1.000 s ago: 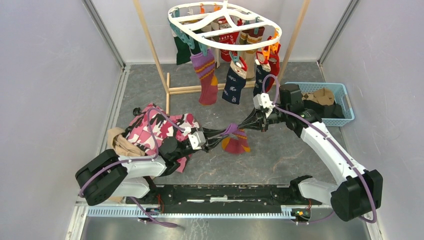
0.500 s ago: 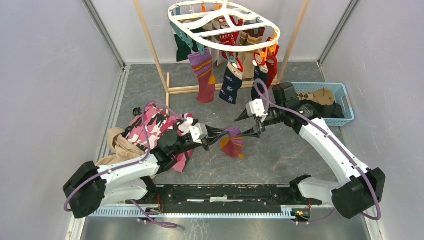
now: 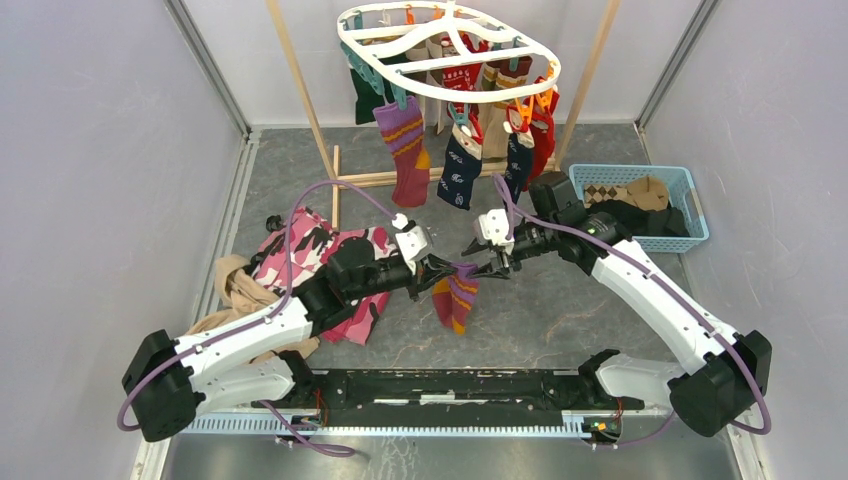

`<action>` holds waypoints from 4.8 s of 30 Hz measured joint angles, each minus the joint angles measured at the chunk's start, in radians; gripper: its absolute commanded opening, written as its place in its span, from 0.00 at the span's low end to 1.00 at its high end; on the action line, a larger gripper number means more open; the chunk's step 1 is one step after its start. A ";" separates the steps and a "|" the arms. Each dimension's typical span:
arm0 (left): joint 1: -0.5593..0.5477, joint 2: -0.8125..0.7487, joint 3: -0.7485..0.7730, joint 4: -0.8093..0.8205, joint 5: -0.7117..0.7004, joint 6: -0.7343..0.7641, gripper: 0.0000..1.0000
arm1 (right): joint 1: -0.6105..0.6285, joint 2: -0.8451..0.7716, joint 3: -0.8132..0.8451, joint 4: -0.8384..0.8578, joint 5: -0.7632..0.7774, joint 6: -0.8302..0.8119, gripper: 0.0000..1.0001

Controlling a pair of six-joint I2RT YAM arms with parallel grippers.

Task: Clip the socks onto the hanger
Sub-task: Pick up the sock from the bin, then rotate the hanger at the clothesline.

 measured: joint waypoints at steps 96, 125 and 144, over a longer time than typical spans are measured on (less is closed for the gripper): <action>0.028 -0.298 -0.269 0.306 -0.076 -0.089 0.02 | -0.281 -0.103 0.090 0.250 0.027 0.412 0.64; 0.028 -0.479 -0.279 0.120 -0.129 -0.088 0.02 | -0.299 0.029 0.054 0.657 0.326 0.825 0.00; 0.028 -0.491 -0.279 0.098 -0.127 -0.089 0.02 | -0.525 0.093 0.153 0.660 0.371 0.775 0.00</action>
